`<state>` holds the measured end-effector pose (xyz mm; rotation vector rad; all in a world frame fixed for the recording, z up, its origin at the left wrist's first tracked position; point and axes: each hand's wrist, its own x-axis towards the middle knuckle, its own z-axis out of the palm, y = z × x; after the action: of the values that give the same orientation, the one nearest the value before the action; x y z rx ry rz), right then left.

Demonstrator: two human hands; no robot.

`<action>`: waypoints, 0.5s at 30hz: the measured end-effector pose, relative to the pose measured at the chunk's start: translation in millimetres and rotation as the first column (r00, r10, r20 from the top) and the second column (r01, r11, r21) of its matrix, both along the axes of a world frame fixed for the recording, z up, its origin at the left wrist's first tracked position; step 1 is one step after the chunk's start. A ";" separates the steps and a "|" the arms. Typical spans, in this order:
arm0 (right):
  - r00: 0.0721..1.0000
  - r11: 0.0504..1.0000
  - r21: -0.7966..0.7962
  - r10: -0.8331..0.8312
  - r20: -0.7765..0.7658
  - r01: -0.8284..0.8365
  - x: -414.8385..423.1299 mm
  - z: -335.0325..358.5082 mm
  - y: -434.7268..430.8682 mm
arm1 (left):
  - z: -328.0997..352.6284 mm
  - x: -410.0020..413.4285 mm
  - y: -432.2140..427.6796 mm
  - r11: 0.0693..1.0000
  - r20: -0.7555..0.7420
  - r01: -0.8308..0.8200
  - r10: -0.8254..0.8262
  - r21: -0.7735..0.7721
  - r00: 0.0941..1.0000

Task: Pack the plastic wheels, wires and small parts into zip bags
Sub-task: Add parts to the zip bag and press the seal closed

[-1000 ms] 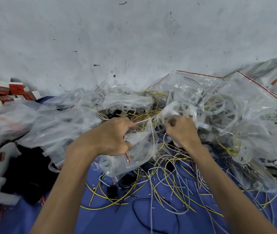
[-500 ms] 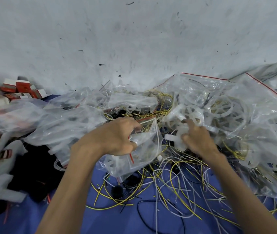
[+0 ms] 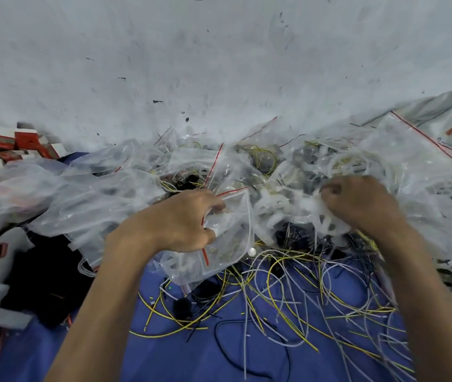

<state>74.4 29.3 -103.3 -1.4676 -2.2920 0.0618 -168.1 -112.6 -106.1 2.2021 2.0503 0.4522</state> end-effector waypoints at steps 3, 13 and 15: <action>0.983 0.993 0.056 0.107 -0.147 -0.099 5.8 6.3 0.3 | 0.7 -0.2 0.5 1.000 0.000 -0.006 0.006 -0.003 1.000; 0.347 0.815 -0.010 0.235 -0.908 -0.579 -17.1 22.0 -34.2 | 7.0 7.4 -5.6 0.998 0.037 0.032 -0.034 0.045 0.999; 0.311 0.620 -0.126 0.200 -0.929 -0.774 -33.0 21.6 -51.2 | 12.8 13.8 -10.8 0.993 0.088 0.066 -0.074 0.093 0.993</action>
<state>41.4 -21.9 -81.8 -0.4615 -1.7296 1.4770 -154.3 -123.4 -93.3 2.2497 1.9366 0.6374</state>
